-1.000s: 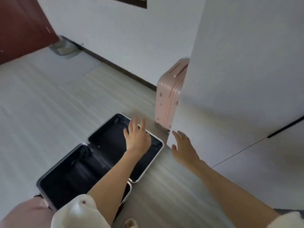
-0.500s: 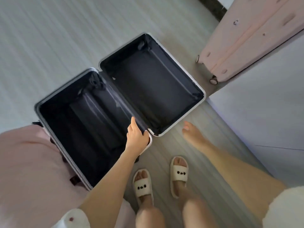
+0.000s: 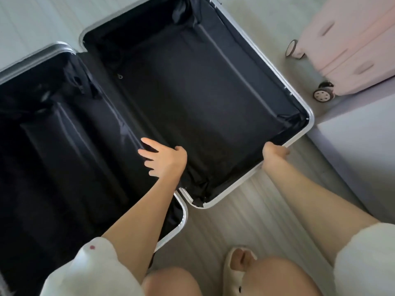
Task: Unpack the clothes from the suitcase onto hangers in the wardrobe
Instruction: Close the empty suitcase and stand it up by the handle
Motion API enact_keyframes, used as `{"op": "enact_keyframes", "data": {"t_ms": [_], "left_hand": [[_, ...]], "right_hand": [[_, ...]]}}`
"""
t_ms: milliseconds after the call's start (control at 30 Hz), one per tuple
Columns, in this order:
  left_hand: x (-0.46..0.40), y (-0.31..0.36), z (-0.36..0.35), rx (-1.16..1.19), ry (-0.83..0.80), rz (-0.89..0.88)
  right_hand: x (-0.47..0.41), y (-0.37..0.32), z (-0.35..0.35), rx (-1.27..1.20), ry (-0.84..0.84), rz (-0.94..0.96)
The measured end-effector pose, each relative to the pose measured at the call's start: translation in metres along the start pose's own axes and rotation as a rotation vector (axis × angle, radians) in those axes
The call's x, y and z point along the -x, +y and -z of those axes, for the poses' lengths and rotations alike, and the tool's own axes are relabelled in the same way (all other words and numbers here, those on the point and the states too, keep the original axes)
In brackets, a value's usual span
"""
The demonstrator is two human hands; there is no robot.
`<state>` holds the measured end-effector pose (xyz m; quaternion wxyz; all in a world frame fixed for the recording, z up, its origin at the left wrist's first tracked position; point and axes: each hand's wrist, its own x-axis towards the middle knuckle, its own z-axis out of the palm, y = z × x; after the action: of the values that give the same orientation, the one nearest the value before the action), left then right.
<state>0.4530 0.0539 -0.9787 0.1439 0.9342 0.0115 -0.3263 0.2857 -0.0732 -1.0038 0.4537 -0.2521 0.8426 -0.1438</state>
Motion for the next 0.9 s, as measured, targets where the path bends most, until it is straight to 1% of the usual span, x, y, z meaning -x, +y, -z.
{"op": "enact_keyframes", "data": {"t_ms": [100, 200, 367, 500, 533, 600, 633, 700, 800, 900], "left_hand": [[-0.007, 0.018, -0.002, 0.006, 0.009, 0.006], [-0.016, 0.039, 0.002, 0.063, -0.01, 0.005], [-0.032, 0.073, 0.01, 0.149, -0.087, -0.093], [-0.04, 0.102, 0.019, 0.213, -0.18, -0.118], [-0.041, 0.105, 0.022, 0.192, -0.211, -0.125], [-0.035, 0.121, 0.031, 0.118, -0.244, -0.204], [-0.031, 0.129, 0.037, 0.067, -0.238, -0.27], [-0.017, 0.145, 0.054, 0.052, -0.176, -0.408], [0.003, 0.169, 0.092, 0.145, -0.054, -0.554], [0.022, 0.182, 0.133, 0.218, 0.114, -0.756]], "right_hand": [[-0.012, -0.014, -0.004, 0.024, 0.006, 0.096], [-0.012, -0.046, -0.011, 0.04, -0.022, 0.183], [-0.012, -0.11, -0.021, 0.012, -0.041, 0.372], [0.008, -0.16, -0.009, 0.043, 0.022, 0.588], [0.016, -0.167, -0.008, 0.061, 0.039, 0.638], [0.032, -0.189, 0.0, 0.063, 0.079, 0.757], [0.04, -0.198, 0.001, 0.053, 0.086, 0.813], [0.057, -0.214, 0.003, 0.01, 0.068, 0.935], [0.084, -0.235, 0.004, -0.045, 0.015, 1.108], [0.11, -0.246, 0.0, -0.074, -0.032, 1.262]]}}
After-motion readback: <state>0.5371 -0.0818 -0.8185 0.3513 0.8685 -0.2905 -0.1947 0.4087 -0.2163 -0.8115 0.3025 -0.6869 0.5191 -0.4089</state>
